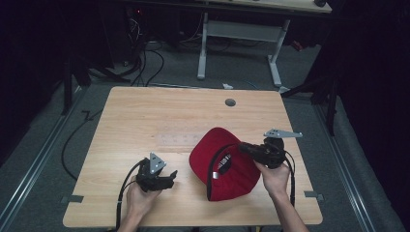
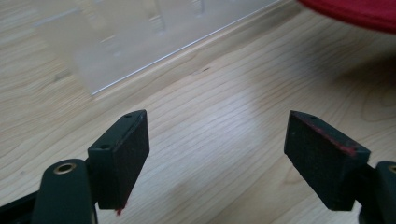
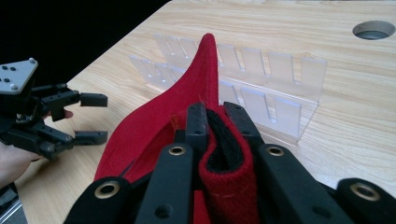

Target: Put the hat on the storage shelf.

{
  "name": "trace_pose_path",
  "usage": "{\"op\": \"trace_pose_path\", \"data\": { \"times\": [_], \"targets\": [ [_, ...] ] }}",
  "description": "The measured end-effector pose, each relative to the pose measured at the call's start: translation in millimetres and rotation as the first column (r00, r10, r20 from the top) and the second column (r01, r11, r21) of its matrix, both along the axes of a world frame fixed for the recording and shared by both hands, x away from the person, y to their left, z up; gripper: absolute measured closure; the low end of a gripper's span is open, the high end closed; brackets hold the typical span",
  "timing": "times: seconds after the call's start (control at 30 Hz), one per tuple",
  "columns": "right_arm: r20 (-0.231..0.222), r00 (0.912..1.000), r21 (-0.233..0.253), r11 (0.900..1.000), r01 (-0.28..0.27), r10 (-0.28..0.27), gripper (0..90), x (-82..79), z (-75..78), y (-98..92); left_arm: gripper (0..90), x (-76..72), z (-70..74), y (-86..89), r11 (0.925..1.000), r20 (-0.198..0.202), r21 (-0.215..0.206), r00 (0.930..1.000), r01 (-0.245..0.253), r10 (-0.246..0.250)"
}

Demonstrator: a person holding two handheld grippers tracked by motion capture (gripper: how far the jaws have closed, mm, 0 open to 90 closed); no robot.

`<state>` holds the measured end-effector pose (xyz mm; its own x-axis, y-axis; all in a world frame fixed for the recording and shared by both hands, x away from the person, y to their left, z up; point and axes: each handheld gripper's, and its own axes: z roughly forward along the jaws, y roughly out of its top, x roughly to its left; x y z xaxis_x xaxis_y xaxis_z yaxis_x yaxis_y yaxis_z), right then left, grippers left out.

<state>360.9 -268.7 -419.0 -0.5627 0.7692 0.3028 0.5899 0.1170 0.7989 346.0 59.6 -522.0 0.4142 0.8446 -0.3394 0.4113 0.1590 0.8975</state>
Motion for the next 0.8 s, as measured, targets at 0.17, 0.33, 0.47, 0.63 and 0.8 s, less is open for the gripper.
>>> {"op": "trace_pose_path", "data": {
  "times": [0.17,0.33,0.47,0.63,0.8],
  "targets": [
    [0.001,1.0000,-0.001,1.000,-0.004,0.004,81.4,1.4,1.4,4.2,22.2,-4.5,0.5,-14.3,0.9992,0.002,0.005,0.9992,0.041,-0.041],
    [0.004,1.0000,0.004,1.000,-0.001,0.001,81.4,3.0,5.1,7.7,21.8,-9.7,2.1,-26.2,0.9971,0.003,0.007,0.9971,0.076,-0.076],
    [0.010,0.9999,0.001,1.000,0.007,-0.007,81.3,4.6,9.3,11.6,21.5,-12.8,4.3,-34.2,0.9949,0.006,0.010,0.9949,0.101,-0.101],
    [0.013,0.9998,0.008,1.000,0.011,-0.012,81.3,7.3,12.5,16.4,21.1,-14.9,6.4,-43.2,0.9930,0.010,0.000,0.9929,0.119,-0.119],
    [0.018,0.9998,0.012,1.000,0.011,-0.011,81.3,9.4,15.2,22.8,20.8,-16.1,7.6,-47.5,0.9920,0.013,-0.010,0.9920,0.126,-0.126]
  ]
}}
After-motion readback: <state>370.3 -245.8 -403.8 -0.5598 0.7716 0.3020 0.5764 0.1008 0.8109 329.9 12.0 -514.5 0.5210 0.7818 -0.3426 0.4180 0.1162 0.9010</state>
